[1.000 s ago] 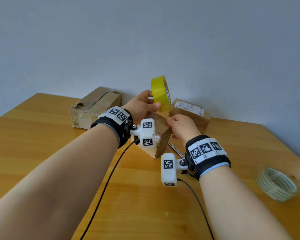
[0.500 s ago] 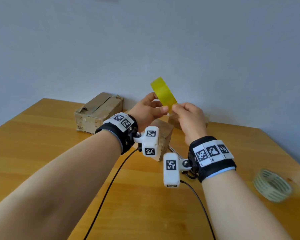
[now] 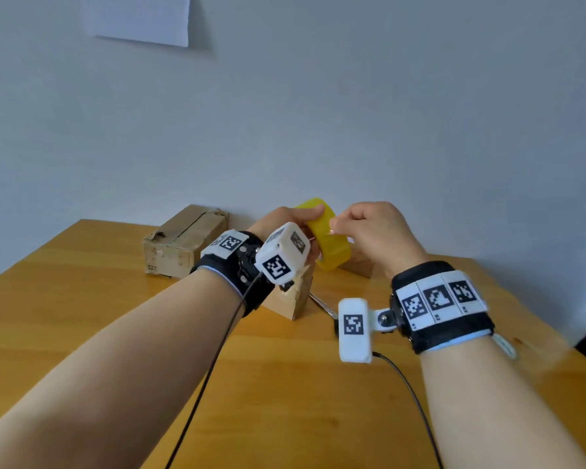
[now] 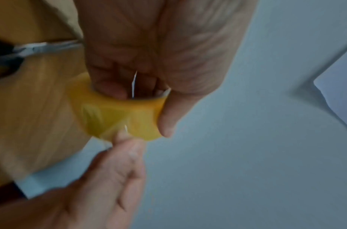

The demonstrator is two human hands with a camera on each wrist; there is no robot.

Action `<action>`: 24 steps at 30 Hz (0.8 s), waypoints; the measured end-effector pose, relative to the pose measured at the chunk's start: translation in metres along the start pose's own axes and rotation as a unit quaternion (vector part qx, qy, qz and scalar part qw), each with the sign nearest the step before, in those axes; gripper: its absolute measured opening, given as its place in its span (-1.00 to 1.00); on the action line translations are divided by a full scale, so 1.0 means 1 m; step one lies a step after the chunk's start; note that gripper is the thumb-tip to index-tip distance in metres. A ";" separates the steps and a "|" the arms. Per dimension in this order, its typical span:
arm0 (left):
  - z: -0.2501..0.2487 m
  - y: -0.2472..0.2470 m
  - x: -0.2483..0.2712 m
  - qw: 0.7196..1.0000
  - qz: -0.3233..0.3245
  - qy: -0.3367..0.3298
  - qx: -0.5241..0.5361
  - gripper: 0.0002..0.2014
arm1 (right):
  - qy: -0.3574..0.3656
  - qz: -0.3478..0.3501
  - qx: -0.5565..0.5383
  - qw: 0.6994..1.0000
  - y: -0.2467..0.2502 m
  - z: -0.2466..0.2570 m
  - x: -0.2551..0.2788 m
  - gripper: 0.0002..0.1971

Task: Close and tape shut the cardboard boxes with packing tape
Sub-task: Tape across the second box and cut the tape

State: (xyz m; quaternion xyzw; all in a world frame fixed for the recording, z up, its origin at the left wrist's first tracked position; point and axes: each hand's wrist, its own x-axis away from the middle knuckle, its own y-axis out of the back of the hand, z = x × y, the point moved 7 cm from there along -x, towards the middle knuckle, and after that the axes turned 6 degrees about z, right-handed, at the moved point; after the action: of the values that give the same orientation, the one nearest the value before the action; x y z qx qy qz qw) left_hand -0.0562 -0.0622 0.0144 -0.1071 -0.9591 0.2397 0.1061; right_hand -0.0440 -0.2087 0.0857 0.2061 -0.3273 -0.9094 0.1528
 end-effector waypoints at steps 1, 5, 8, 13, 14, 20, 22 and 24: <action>-0.002 0.000 -0.001 1.000 -0.017 -0.002 0.000 -0.75 | -0.010 -0.007 -0.002 1.000 0.002 -0.001 0.004 -0.84; -0.012 0.000 0.002 0.998 -0.046 -0.050 0.006 -0.74 | -0.017 -0.018 -0.052 0.998 0.009 0.002 0.016 -0.82; -0.014 -0.005 0.007 0.994 -0.004 -0.086 0.066 -0.63 | -0.031 -0.005 -0.147 0.989 0.010 0.002 0.020 -0.80; -0.020 -0.033 0.031 0.977 0.046 -0.192 0.082 -0.86 | -0.184 0.069 -0.340 0.920 -0.012 -0.014 0.021 -0.76; -0.021 -0.035 0.032 0.973 0.056 -0.206 0.092 -0.84 | -0.203 0.094 -0.349 0.910 -0.017 -0.014 0.021 -0.74; -0.037 -0.028 0.030 0.968 0.048 -0.219 0.112 -0.84 | -0.139 0.017 -0.374 0.917 -0.010 -0.028 0.013 -0.62; -0.034 -0.019 0.024 0.973 0.044 -0.191 0.119 -0.89 | -0.052 -0.034 -0.237 0.969 0.002 -0.029 0.007 -0.53; -0.026 -0.014 0.016 0.984 0.048 -0.147 0.094 -0.86 | 0.026 0.001 -0.028 0.999 -0.005 -0.021 -0.003 -0.35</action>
State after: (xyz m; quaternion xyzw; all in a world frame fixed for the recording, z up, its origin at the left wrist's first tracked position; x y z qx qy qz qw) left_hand -0.0666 -0.0583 0.0462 -0.1058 -0.9314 0.3463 -0.0378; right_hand -0.0324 -0.2154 0.0685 0.2251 -0.2977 -0.9124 0.1678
